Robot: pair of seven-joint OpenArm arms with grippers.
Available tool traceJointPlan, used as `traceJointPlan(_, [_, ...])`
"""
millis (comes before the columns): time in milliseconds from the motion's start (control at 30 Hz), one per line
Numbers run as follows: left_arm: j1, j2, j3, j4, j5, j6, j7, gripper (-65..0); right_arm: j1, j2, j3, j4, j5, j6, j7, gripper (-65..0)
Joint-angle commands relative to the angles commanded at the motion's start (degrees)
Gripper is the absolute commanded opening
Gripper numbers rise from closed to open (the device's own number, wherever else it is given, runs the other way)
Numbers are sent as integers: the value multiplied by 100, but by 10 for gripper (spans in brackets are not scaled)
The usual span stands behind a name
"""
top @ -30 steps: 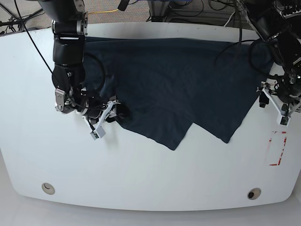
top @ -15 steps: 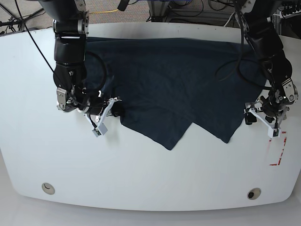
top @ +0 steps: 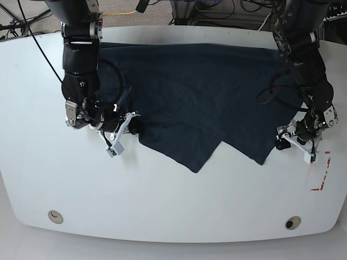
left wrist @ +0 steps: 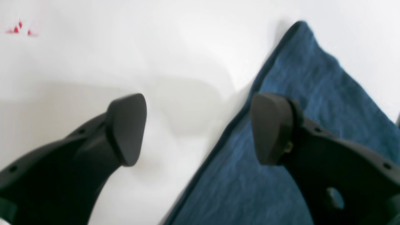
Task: Fold the T-shirt properly
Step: 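Move the left gripper to the shirt's other corner and grasp it, then lift the shirt with both grippers and swing it across the table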
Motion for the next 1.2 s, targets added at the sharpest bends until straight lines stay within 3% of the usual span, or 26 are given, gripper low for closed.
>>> traceJointPlan(133, [0, 79, 598, 35, -9, -35, 0, -160, 9, -18, 0, 0, 0, 0, 0, -650])
traceJointPlan(233, [0, 97, 826, 18, -9, -281, 0, -160, 18, -26, 0, 0, 0, 0, 0, -650])
traceJointPlan(500, [0, 290, 879, -9, 26, -387, 0, -172, 26, 0, 26, 0, 0, 0, 0, -650])
traceJointPlan(567, [0, 290, 897, -9, 35, -387, 0, -228, 26, 9, 44, 0, 0, 0, 0, -650])
traceJointPlan(767, [0, 290, 897, -44, 44, -387, -9, -650, 18, 9, 44, 0, 0, 0, 0, -650])
traceJointPlan(967, [-9, 290, 862, -18, 0, -422, 35, -650, 44, 9, 26, 88, 44, 0, -9, -650])
traceJointPlan(1067, [62, 290, 853, 624, -9, -440, 53, -650, 26, 9, 44, 484, 26, 0, -35, -650])
traceJointPlan(1200, [299, 290, 853, 1855, -9, -440, 475, -650, 44, 26, 44, 1011, -9, 0, -211, -650])
